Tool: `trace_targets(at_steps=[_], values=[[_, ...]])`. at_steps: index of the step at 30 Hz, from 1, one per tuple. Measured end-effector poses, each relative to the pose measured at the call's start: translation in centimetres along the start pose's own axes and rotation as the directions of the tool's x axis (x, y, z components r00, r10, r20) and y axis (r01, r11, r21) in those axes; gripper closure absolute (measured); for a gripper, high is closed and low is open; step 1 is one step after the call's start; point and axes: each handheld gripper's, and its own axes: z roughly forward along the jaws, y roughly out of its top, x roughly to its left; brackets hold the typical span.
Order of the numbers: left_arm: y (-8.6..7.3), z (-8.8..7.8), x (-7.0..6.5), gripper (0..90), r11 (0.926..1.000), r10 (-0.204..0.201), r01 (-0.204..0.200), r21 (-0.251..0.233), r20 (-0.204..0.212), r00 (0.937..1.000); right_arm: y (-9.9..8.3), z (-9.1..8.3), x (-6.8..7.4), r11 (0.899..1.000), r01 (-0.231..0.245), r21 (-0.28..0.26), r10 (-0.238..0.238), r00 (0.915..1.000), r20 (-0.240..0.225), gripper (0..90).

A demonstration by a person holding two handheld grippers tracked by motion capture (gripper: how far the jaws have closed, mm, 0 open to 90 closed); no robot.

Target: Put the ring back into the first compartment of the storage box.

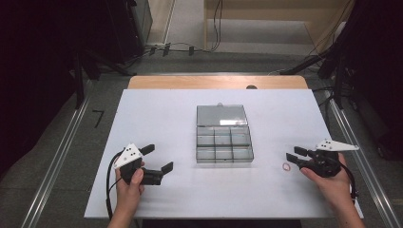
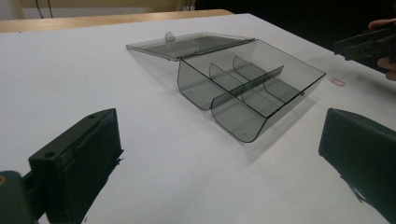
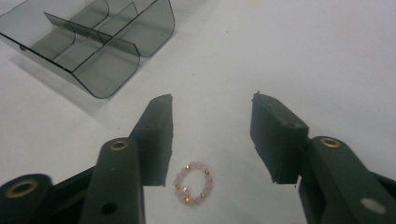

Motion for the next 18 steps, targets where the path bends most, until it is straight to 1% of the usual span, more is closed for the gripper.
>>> trace_targets(at_steps=[2,4,8,12,17,18], values=[[-0.1,-0.2,0.0,0.0,1.0,0.0,0.0,0.001,-0.004,1.0,-0.2,-0.1,-0.3,1.0,0.0,0.002,0.0,0.9997,-0.024,54.1],[-0.3,-0.5,0.0,0.0,1.0,0.003,-0.003,0.007,-0.006,1.0,-0.3,-0.1,-0.5,1.0,-0.004,0.011,0.004,0.9997,-0.024,58.4],[-0.6,-0.9,0.1,0.0,1.0,-0.003,0.003,0.006,-0.01,0.9999,-0.7,0.1,-0.8,1.0,0.006,0.029,-0.005,0.9995,-0.03,64.0],[-0.8,-1.0,0.2,0.0,0.9999,-0.01,0.01,0.013,-0.013,0.9999,-1.0,0.5,-1.0,0.999,0.003,0.048,-0.001,0.9989,-0.047,67.5],[-0.8,-1.0,0.3,0.0,0.9998,-0.009,0.009,0.015,-0.014,0.9999,-1.1,0.8,-0.9,0.998,0.02,0.058,-0.017,0.9983,-0.055,68.8],[-0.8,-1.0,0.3,0.0,0.9998,-0.012,0.012,0.013,-0.013,0.9998,-1.1,0.8,-0.9,0.997,0.029,0.068,-0.025,0.9981,-0.056,69.5]])
